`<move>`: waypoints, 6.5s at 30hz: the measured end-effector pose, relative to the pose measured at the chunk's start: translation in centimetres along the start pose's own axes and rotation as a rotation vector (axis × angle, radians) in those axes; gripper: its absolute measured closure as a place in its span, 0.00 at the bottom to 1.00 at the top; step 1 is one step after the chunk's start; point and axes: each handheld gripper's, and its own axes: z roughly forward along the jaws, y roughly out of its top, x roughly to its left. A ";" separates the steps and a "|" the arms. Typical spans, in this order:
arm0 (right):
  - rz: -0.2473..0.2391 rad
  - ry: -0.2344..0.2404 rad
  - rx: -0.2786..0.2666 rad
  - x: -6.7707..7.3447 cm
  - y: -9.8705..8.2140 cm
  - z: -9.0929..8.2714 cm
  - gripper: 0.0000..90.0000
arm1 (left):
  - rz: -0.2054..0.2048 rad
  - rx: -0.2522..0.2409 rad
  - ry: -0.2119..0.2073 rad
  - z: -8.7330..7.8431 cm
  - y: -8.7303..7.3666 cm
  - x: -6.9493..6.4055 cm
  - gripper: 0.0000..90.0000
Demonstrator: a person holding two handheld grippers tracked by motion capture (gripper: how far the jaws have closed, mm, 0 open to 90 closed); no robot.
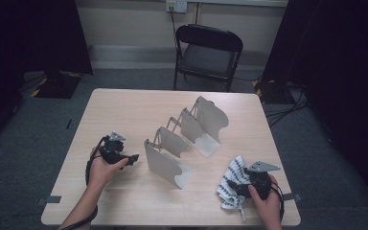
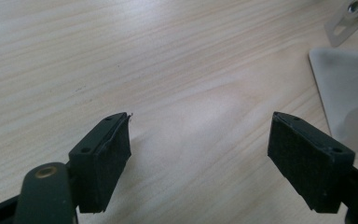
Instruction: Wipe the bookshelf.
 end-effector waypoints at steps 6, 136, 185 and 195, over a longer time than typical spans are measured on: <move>-0.002 -0.001 -0.001 0.1 0.1 0.1 0.14 | 0.046 0.004 0.006 0.3 -0.9 -0.2 0.22; -0.010 -0.031 -0.001 3.8 3.6 0.0 0.37 | 0.130 -0.070 0.014 0.3 -2.4 -0.7 0.15; 0.027 -0.089 -0.018 0.0 2.9 -1.2 0.37 | 0.126 -0.067 0.016 0.4 -2.4 -0.7 0.14; 0.059 -0.040 -0.020 2.6 3.2 1.2 0.21 | 0.132 -0.065 0.017 0.3 -2.4 -0.7 0.14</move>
